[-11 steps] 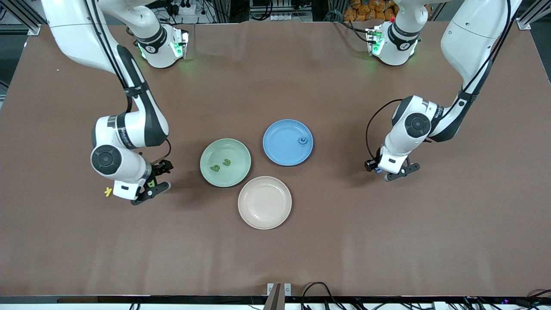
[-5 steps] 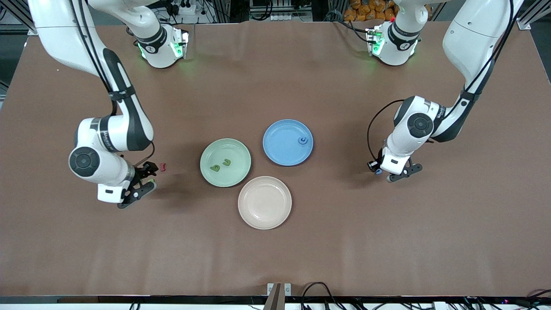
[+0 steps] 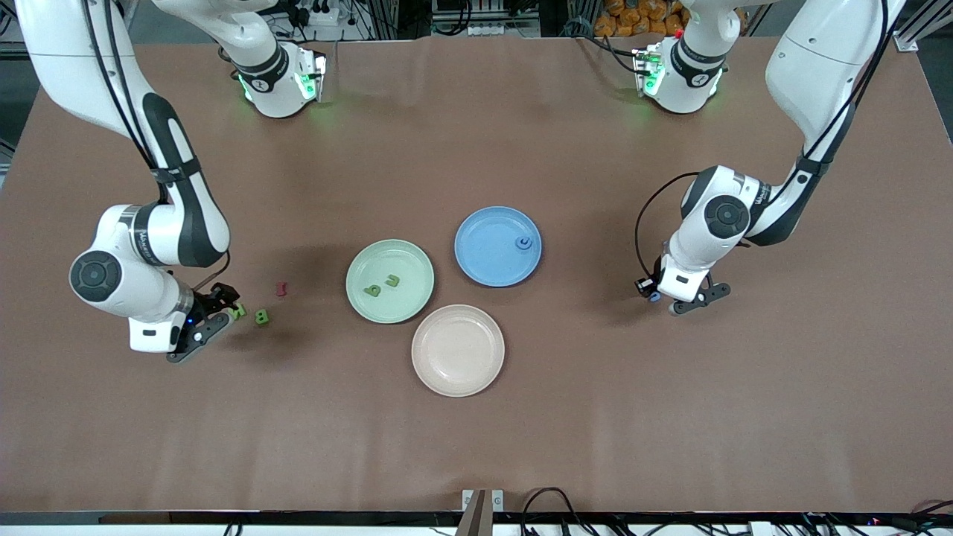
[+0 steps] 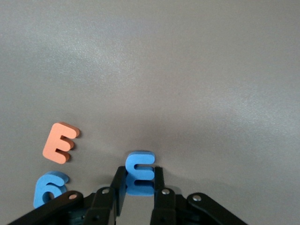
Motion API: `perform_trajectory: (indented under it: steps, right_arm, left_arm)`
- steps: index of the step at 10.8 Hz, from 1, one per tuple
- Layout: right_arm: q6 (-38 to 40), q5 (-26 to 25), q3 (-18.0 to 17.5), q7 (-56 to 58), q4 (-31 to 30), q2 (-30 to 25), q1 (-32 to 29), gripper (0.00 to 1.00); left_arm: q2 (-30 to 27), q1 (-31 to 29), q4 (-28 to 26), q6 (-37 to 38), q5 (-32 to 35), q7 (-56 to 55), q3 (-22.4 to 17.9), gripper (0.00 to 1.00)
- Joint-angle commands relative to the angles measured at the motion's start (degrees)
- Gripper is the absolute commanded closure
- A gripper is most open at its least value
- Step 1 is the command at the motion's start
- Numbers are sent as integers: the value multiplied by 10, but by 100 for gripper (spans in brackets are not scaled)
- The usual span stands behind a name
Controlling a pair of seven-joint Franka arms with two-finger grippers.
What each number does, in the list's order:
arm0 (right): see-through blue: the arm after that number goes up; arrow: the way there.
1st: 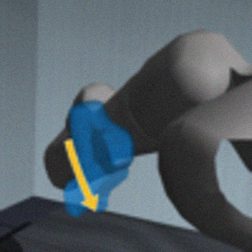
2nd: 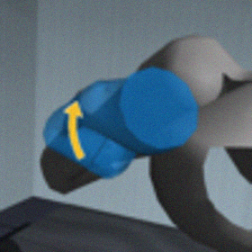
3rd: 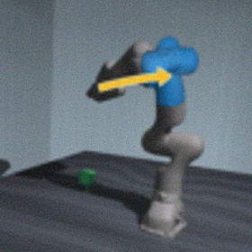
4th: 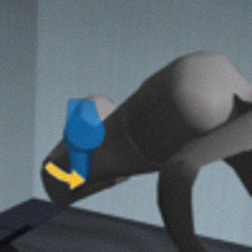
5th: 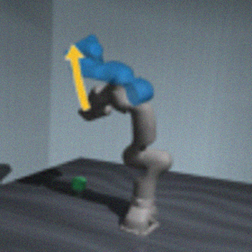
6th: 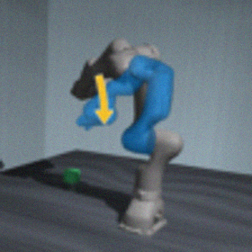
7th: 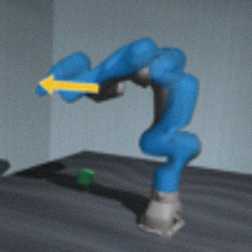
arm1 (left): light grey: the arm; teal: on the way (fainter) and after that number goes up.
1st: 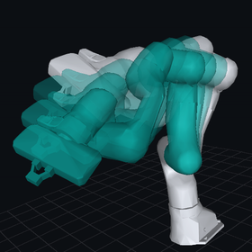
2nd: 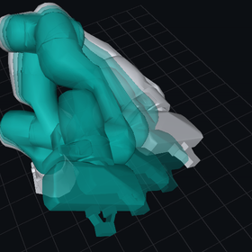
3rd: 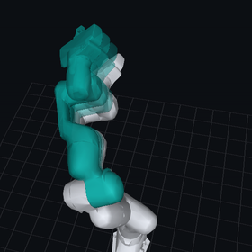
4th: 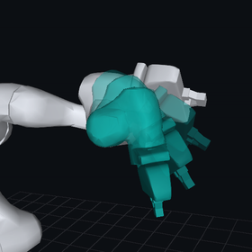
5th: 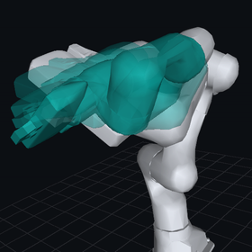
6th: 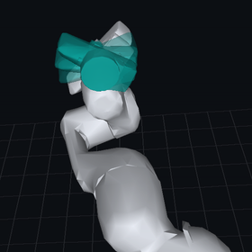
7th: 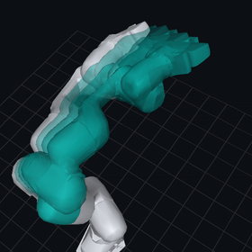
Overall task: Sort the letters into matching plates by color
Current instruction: 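Grasp the blue E with the left gripper while the right gripper returns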
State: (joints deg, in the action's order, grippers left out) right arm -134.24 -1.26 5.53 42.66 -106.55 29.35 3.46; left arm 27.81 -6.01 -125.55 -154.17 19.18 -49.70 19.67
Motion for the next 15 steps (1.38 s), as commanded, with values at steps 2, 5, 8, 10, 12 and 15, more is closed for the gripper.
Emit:
perform_trajectory:
  steps: [2,5,8,10,12,15]
  right_arm:
    - [-77,-8,-35,11,-63,-14,-37,0]
    - [-149,-8,-47,15,-117,-16,-57,0]
    - [-151,-8,-50,30,-123,-16,-65,0]
    - [-159,-8,-50,30,-122,-12,-65,0]
    - [-168,-8,-50,30,-123,-7,-65,0]
    - [-169,-9,-49,30,-123,-5,-65,0]
  left_arm:
    - [3,2,3,-6,21,-15,3,100]
    - [1,5,7,-5,21,-15,7,100]
    - [0,6,7,-4,20,-26,17,100]
    - [-1,34,14,2,18,-51,17,100]
    - [-6,49,15,4,18,-66,17,100]
    - [-8,70,18,5,18,-85,16,100]
